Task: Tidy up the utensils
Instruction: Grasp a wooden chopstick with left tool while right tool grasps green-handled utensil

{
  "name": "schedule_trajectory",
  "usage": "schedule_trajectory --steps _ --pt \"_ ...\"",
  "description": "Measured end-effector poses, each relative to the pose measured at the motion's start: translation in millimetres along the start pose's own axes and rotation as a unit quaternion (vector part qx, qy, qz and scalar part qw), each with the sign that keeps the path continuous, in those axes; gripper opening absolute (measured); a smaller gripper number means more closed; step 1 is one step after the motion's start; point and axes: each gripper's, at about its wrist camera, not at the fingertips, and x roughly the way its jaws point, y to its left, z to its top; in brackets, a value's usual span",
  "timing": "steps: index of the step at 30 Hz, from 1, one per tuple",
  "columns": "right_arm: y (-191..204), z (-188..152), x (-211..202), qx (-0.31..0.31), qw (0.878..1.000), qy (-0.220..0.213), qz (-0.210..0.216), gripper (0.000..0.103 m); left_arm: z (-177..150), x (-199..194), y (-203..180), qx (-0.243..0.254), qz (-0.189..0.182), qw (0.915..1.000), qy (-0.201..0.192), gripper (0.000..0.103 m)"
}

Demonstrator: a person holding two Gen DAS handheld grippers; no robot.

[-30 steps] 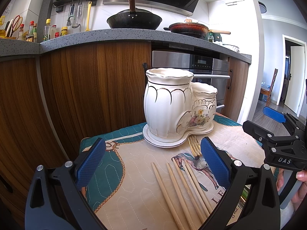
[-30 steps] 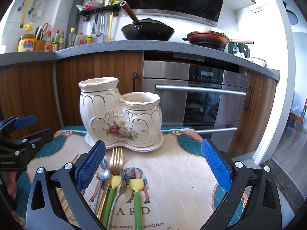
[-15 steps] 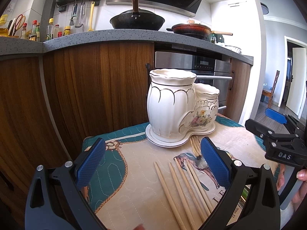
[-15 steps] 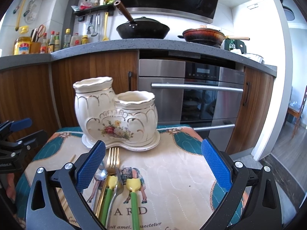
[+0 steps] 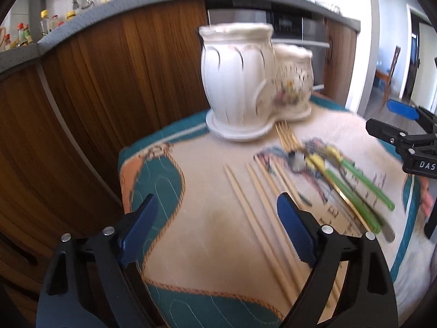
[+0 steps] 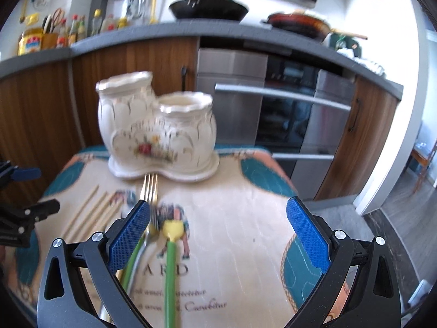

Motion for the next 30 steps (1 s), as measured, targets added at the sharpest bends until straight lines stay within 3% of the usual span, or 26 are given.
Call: schedule_trajectory --steps 5,7,11,23,25,30 --pt "4.8 -12.3 4.9 -0.014 0.998 0.053 0.044 0.096 -2.1 7.9 -1.4 0.007 -0.002 0.9992 0.038 0.077" --pt "11.2 -14.6 3.8 -0.037 0.997 0.056 0.04 0.094 -2.7 13.3 -1.1 0.006 -0.005 0.9984 0.056 0.07" --pt "13.4 -14.5 3.8 -0.047 0.995 0.07 0.05 0.071 -2.2 19.1 -5.1 0.009 -0.012 0.9969 0.077 0.061" --pt "21.5 -25.5 27.8 -0.062 0.987 0.129 0.074 0.042 -3.7 21.4 -13.0 0.024 -0.042 0.9924 0.113 0.032" --pt "22.5 -25.8 27.8 -0.061 0.986 0.131 0.078 0.041 -2.7 22.4 -12.8 0.026 -0.046 0.9914 0.12 0.027" --pt "18.7 -26.4 30.9 -0.048 0.986 0.134 0.088 0.04 -0.9 23.5 -10.2 0.019 -0.053 0.9889 0.137 0.025"
